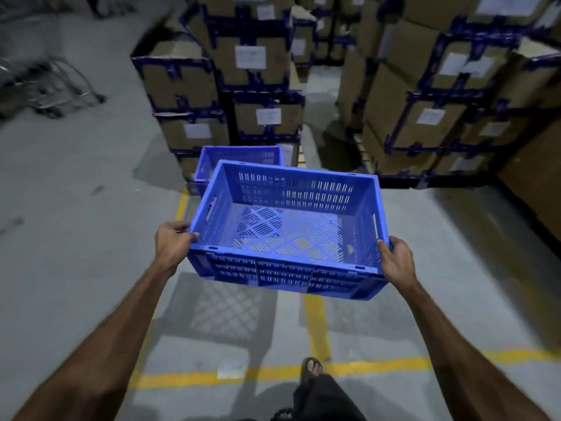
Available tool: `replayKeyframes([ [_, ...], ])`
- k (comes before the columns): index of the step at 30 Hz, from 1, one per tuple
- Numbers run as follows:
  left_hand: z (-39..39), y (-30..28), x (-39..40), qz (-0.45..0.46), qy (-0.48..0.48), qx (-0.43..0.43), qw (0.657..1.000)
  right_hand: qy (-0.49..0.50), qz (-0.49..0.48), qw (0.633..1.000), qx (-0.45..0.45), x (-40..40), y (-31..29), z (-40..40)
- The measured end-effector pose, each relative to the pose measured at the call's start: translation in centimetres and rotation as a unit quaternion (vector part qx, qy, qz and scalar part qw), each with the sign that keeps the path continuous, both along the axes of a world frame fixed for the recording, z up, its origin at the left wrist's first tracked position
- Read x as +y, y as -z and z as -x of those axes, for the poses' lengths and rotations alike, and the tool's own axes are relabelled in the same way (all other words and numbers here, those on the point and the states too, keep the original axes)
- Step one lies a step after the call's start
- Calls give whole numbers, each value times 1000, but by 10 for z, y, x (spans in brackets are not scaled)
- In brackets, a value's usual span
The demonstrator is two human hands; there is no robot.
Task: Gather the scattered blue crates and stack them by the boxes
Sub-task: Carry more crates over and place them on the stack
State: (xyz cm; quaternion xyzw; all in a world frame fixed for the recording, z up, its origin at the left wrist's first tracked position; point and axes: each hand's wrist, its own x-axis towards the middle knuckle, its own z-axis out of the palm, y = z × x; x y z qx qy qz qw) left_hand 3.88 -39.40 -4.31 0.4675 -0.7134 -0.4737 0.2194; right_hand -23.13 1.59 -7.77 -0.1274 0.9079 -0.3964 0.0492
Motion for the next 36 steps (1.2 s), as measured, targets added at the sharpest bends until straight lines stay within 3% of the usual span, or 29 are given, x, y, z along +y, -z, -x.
replayKeyframes([
  [21, 85, -19, -86, -12, -157, 37, 987, -135, 12, 991, 1, -195, -13, 197],
  [29, 100, -4, -146, -16, -166, 22, 986, -156, -5, 988, -7, -266, -9, 226],
  [36, 126, 10, -237, -23, -119, 24, 992, -135, -6, 991, -8, -336, 3, 238],
])
